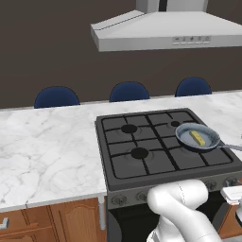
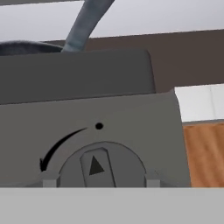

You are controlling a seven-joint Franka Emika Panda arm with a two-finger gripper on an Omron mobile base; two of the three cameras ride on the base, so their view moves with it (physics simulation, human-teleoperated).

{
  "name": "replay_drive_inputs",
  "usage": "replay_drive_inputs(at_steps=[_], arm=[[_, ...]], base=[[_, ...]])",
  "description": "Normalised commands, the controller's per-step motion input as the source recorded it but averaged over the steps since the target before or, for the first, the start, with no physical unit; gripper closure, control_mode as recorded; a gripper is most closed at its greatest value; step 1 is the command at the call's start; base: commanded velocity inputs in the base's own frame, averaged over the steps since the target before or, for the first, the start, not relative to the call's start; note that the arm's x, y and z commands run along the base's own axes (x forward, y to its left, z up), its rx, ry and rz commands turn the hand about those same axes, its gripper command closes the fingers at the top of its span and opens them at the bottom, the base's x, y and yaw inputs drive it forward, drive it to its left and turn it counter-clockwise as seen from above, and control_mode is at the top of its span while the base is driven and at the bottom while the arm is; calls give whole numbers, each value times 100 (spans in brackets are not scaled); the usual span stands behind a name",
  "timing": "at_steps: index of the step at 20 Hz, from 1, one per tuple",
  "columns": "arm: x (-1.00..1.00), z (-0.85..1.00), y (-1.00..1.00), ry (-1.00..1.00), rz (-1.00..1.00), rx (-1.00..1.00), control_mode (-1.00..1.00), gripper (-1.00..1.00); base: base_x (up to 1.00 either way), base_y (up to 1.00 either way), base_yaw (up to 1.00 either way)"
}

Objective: Pick up the butter stick and place it in the pan. Then turn on the burner for the pan.

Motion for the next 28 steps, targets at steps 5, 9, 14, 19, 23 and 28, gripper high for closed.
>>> replay_drive_inputs(at_steps=[5, 9, 14, 19, 23, 28], arm=[[0, 0, 0, 0, 1, -13, -100, 100], [0, 0, 0, 0, 1, -12, -100, 100], [0, 0, 0, 0, 1, -13, -100, 100], [0, 0, 0, 0, 3, -13, -100, 100], [0, 0, 0, 0, 4, -13, -100, 100], [0, 0, 0, 0, 3, -15, -100, 100]], base=[[0, 0, 0], [0, 0, 0], [0, 0, 0], [0, 0, 0], [0, 0, 0], [0, 0, 0]])
